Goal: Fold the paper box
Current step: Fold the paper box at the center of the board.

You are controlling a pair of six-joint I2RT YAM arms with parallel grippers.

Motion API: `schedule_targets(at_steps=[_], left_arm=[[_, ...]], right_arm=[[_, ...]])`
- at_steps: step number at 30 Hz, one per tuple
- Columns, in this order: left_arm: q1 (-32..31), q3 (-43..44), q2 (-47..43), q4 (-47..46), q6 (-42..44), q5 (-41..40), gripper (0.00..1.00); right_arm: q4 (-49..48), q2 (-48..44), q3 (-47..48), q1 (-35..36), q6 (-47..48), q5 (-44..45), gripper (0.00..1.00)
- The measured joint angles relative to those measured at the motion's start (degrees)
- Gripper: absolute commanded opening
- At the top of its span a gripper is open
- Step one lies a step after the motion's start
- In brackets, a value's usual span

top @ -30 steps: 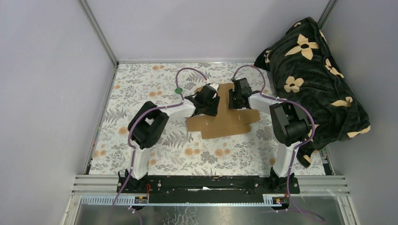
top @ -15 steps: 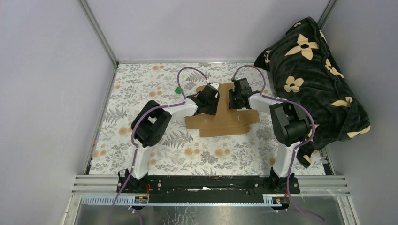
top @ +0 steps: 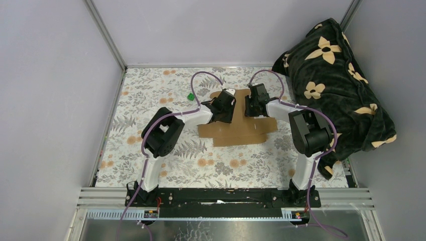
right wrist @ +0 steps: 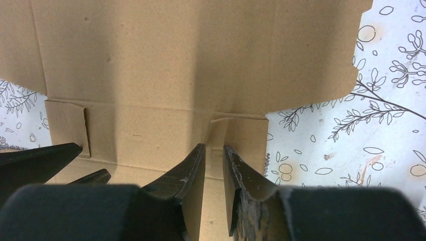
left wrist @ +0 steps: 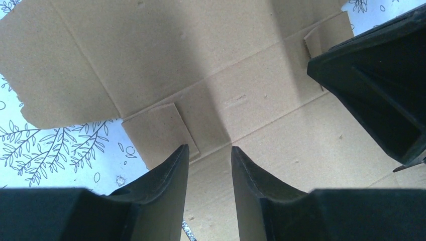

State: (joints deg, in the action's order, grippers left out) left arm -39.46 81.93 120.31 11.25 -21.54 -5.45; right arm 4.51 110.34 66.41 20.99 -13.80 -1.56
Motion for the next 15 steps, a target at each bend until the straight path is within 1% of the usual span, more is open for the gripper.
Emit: schedule_targets(at_steps=[5, 10, 15], left_arm=[[0.74, 0.70, 0.28, 0.66, 0.00, 0.55, 0.43], [1.99, 1.03, 0.28, 1.27, 0.02, 1.33, 0.43], [3.02, 1.88, 0.61, 2.23, 0.04, 1.64, 0.43]], right_arm=[[1.55, 0.00, 0.68, 0.15, -0.57, 0.52, 0.29], [5.05, 0.20, 2.19, 0.68, -1.09, 0.87, 0.34], [7.96, 1.29, 4.50, 0.83, -1.18, 0.87, 0.35]])
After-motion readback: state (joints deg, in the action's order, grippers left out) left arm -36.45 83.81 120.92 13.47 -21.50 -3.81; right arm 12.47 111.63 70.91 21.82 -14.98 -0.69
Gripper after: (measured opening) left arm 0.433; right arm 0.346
